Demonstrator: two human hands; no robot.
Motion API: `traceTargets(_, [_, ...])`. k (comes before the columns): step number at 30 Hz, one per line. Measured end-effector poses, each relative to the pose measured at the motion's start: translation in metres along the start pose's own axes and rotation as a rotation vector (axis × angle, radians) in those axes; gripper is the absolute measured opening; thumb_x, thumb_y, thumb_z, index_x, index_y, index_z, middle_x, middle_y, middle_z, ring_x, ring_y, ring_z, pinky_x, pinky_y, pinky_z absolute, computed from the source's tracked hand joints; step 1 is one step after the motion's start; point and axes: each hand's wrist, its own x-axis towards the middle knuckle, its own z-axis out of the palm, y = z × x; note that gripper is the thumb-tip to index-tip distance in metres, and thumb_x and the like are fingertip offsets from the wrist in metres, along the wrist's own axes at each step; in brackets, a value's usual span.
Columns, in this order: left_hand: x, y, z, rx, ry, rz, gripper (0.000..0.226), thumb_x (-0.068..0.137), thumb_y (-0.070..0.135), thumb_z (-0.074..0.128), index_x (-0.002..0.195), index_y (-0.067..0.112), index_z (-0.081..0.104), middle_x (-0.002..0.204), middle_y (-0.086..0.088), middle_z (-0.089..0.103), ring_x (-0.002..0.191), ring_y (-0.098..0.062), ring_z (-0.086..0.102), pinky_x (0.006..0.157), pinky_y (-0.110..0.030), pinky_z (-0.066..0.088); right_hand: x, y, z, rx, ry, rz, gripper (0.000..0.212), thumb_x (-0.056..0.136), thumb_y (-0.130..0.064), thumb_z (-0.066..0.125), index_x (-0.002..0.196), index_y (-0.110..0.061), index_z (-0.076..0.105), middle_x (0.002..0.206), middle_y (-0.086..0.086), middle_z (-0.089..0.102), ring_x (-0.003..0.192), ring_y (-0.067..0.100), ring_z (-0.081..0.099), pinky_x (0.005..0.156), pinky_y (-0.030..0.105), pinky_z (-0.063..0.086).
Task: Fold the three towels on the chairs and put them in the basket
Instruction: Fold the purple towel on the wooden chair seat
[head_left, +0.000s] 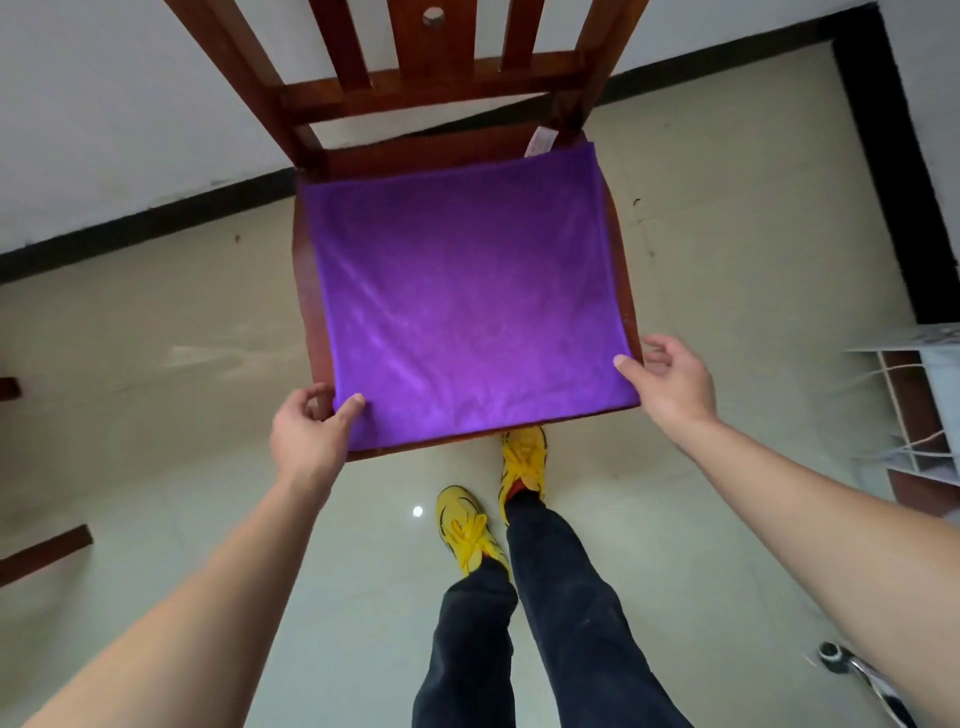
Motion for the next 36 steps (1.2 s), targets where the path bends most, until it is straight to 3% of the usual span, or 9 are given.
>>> traceTargets(5, [0.032,0.013,-0.001,0.093,-0.08,0.043,0.025,0.068,0.031,0.085,0.072,0.019,0.063,0.08,-0.005,0.068,0.07,-0.017,0.058,0.072,-0.034,0.049,0.024,-0.027,0.001,-0.188,-0.055,-0.026,0.02,0.075,-0.037,0.079,0.084,-0.023,0.069,0.089,-0.002,0.068,0.088,0.019,0.065,0.086,0.031,0.052])
traceTargets(8, [0.022,0.014,-0.002,0.038,-0.096,-0.005,0.029,0.067,0.025,0.086,0.074,0.019,0.059,0.077,-0.006,0.064,0.065,-0.018,0.055,0.062,-0.03,0.046,0.016,-0.03,-0.006,-0.161,-0.022,0.01,0.022,0.076,-0.037,0.078,0.065,-0.023,0.065,0.081,-0.003,0.069,0.081,0.017,0.064,0.077,0.026,0.048])
traceTargets(14, [-0.011,-0.011,-0.007,0.024,-0.105,-0.07,0.024,0.073,0.009,0.081,0.075,0.012,0.057,0.075,-0.01,0.06,0.061,-0.019,0.05,0.055,-0.028,0.04,-0.016,0.007,-0.01,-0.13,-0.094,0.163,0.021,0.069,-0.03,0.085,0.076,-0.022,0.067,0.083,0.0,0.068,0.081,0.017,0.062,0.076,0.024,0.045])
traceTargets(20, [-0.007,-0.005,-0.014,0.024,-0.048,0.003,0.026,0.079,0.012,0.076,0.062,0.015,0.056,0.062,-0.005,0.053,0.053,-0.016,0.042,0.052,-0.027,0.035,-0.009,0.005,-0.012,-0.05,-0.1,0.13,0.02,0.073,-0.017,0.08,0.059,-0.021,0.065,0.071,0.0,0.067,0.074,0.017,0.06,0.075,0.027,0.045])
traceTargets(26, [0.017,0.049,-0.022,-0.006,-0.043,0.066,0.028,0.08,0.017,0.076,0.06,0.016,0.057,0.048,0.005,0.052,0.045,-0.007,0.039,0.046,-0.02,0.035,0.022,-0.047,-0.023,-0.054,-0.146,0.07,0.021,0.08,-0.013,0.073,0.064,-0.018,0.061,0.065,-0.001,0.061,0.061,0.012,0.054,0.045,0.016,0.039])
traceTargets(28, [0.027,0.066,-0.018,-0.007,-0.055,0.037,0.029,0.079,0.017,0.077,0.058,0.017,0.056,0.041,0.012,0.053,0.052,-0.012,0.043,0.056,-0.025,0.039,0.029,-0.052,-0.02,-0.193,-0.234,0.108,0.022,0.072,-0.023,0.082,0.065,-0.016,0.063,0.067,0.002,0.064,0.063,0.018,0.058,0.053,0.026,0.044])
traceTargets(32, [0.039,0.08,-0.009,-0.018,-0.074,-0.03,0.03,0.077,0.018,0.078,0.058,0.018,0.054,0.062,-0.003,0.054,0.059,-0.017,0.046,0.069,-0.031,0.042,0.032,-0.048,-0.013,-0.364,-0.253,0.149,0.022,0.063,-0.022,0.087,0.058,-0.016,0.067,0.074,0.005,0.072,0.076,0.025,0.069,0.078,0.035,0.056])
traceTargets(34, [0.041,0.081,-0.009,-0.015,-0.079,-0.057,0.03,0.077,0.019,0.078,0.059,0.018,0.053,0.063,-0.004,0.053,0.061,-0.019,0.045,0.067,-0.031,0.042,0.034,-0.053,-0.013,-0.319,-0.255,0.163,0.019,0.067,-0.019,0.085,0.058,-0.016,0.068,0.071,0.003,0.071,0.073,0.023,0.068,0.069,0.029,0.055])
traceTargets(36, [0.042,0.08,-0.011,-0.014,-0.085,-0.073,0.03,0.078,0.019,0.077,0.061,0.018,0.052,0.064,-0.005,0.052,0.059,-0.018,0.046,0.06,-0.028,0.041,0.038,-0.063,-0.014,-0.231,-0.292,0.188,0.017,0.073,-0.015,0.079,0.062,-0.015,0.066,0.066,0.003,0.065,0.059,0.019,0.059,0.044,0.018,0.04])
